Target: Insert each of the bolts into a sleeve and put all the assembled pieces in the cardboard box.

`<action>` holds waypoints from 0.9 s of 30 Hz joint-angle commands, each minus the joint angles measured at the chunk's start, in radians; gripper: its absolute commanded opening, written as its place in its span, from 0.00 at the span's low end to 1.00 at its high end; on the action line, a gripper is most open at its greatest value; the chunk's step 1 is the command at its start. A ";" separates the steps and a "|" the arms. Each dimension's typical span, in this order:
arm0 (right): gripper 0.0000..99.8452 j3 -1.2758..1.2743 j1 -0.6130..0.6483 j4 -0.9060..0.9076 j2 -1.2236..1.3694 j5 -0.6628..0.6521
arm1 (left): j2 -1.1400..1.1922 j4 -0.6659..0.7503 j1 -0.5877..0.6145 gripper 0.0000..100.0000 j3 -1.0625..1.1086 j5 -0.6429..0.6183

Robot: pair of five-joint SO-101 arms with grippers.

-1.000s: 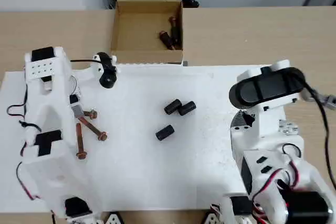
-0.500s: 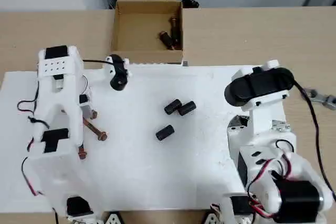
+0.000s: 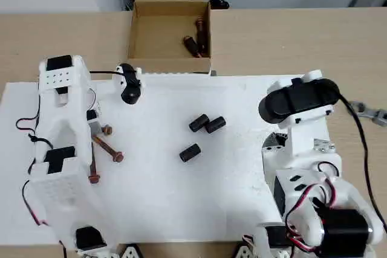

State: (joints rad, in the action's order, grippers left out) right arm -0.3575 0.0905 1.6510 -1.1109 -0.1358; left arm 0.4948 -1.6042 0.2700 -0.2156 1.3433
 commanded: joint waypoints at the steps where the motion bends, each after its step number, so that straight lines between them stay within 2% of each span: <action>1: 0.00 0.003 -0.005 -0.021 0.008 -0.006 | -0.009 0.063 0.002 0.12 0.030 0.014; 15: 0.00 0.002 -0.010 -0.012 0.008 -0.006 | -0.009 0.258 -0.021 0.11 0.249 0.014; 19: 0.00 0.002 -0.010 -0.012 0.008 -0.006 | -0.009 0.258 -0.028 0.01 0.266 0.018; 27: 0.00 0.002 -0.007 -0.012 0.010 -0.006 | -0.020 0.199 -0.034 0.00 0.263 0.018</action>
State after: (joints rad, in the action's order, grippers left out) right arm -0.3590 0.0905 1.6510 -1.1109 -0.1358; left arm 0.4703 -1.4047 0.2470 0.0376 1.3479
